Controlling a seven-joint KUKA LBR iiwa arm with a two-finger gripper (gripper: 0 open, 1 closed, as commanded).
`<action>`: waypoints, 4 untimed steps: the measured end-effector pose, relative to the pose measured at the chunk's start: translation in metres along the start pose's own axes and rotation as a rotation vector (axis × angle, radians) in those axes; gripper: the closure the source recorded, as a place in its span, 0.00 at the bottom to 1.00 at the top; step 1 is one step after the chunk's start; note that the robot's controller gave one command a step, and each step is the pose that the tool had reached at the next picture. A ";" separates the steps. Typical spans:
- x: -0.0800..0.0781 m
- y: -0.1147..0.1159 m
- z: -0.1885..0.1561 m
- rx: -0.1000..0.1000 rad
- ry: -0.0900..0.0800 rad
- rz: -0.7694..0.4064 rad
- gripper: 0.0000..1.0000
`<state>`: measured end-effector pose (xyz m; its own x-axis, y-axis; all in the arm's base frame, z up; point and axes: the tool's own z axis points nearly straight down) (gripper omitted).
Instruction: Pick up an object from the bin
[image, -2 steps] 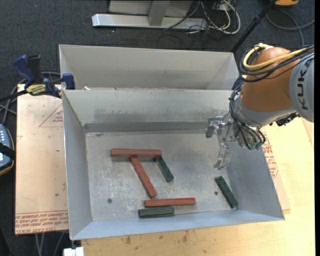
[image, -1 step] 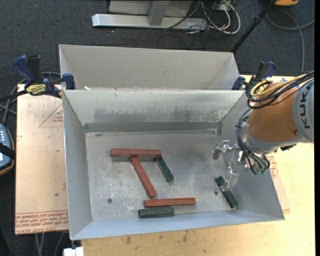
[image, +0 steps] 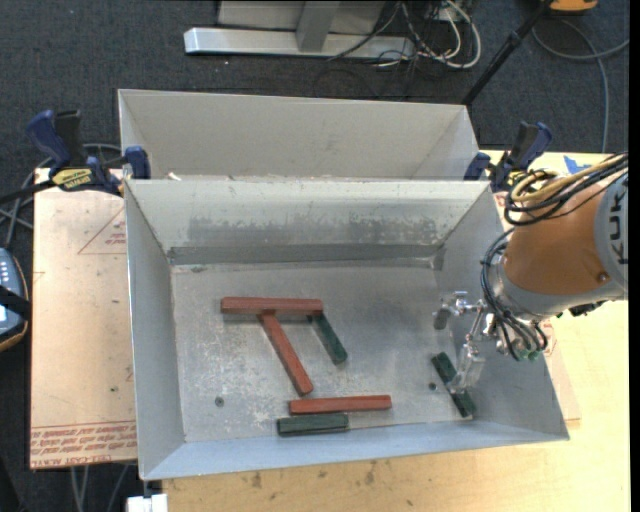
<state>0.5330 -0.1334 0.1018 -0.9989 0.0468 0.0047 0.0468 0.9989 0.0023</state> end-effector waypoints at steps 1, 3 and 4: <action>0.051 -0.006 -0.014 0.001 -0.001 -0.059 0.00; 0.053 -0.009 0.031 -0.001 -0.006 0.172 1.00; 0.053 -0.009 0.031 -0.001 -0.006 0.172 1.00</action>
Offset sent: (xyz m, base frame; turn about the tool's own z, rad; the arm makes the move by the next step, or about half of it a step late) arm -0.0409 -0.0135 -0.0318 0.1541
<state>0.4793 -0.1396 0.0709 -0.9762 0.2169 -0.0013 0.2169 0.9762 0.0027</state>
